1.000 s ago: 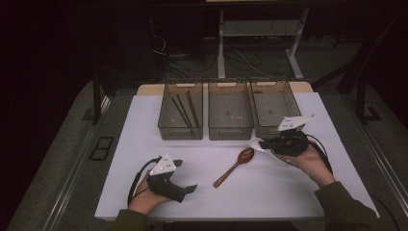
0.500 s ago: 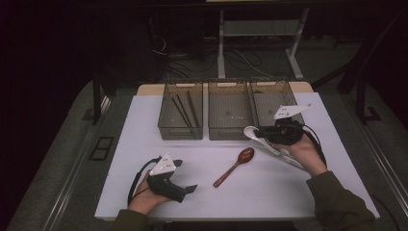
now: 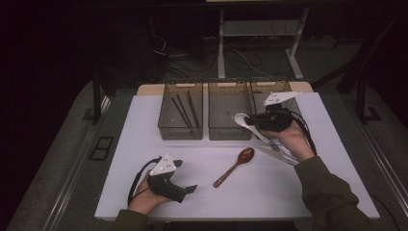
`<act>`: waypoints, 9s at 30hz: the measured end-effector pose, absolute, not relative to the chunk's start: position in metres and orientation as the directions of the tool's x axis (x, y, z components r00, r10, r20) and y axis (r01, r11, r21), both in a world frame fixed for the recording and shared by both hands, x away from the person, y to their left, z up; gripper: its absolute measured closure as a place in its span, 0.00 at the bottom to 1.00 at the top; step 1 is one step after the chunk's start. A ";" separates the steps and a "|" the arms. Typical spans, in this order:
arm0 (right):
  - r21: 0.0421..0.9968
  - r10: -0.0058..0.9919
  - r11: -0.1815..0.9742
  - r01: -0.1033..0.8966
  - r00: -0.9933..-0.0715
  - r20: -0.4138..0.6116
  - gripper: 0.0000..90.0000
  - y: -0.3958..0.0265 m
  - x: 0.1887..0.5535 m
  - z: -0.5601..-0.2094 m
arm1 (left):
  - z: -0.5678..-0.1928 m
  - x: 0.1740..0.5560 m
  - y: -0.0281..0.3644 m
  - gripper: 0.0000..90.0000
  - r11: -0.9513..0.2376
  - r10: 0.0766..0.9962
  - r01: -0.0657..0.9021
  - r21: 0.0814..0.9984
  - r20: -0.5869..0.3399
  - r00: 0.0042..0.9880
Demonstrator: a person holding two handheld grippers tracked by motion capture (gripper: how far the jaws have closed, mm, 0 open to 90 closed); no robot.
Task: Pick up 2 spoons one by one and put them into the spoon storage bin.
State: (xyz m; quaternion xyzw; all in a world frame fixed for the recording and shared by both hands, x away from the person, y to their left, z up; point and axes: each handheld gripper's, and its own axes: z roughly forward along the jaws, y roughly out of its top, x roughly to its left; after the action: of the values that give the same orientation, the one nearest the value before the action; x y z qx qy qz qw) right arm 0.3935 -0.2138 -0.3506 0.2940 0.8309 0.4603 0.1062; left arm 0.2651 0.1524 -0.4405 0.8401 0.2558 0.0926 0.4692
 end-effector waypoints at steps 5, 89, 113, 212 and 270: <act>0.827 0.586 0.414 0.380 -0.807 0.078 0.92 -0.202 0.405 -0.343 | -0.441 0.265 0.152 0.00 -0.430 0.516 0.342 0.836 -0.084 0.852; 0.764 0.598 0.446 0.465 -0.791 0.132 0.99 -0.216 0.376 -0.386 | -0.441 0.263 0.151 0.00 -0.429 0.511 0.342 0.836 -0.088 0.855; 0.632 0.622 0.568 0.527 -0.778 0.090 0.99 -0.190 0.387 -0.440 | -0.441 0.263 0.152 0.00 -0.432 0.511 0.343 0.834 -0.087 0.855; 0.587 0.461 0.680 0.439 -0.879 0.124 0.80 -0.223 0.325 -0.439 | -0.441 0.263 0.151 0.00 -0.445 0.502 0.340 0.828 -0.084 0.861; 0.725 0.632 0.453 0.519 -0.761 0.149 0.89 -0.266 0.336 -0.401 | -0.443 0.263 0.151 0.00 -0.442 0.506 0.348 0.826 -0.091 0.858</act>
State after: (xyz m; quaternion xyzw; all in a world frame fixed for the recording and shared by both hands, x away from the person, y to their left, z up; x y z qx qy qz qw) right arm 0.3359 -0.2663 -0.4006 0.3387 0.8495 0.3983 0.0709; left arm 0.2634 0.1514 -0.4426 0.8449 0.2527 0.0848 0.4637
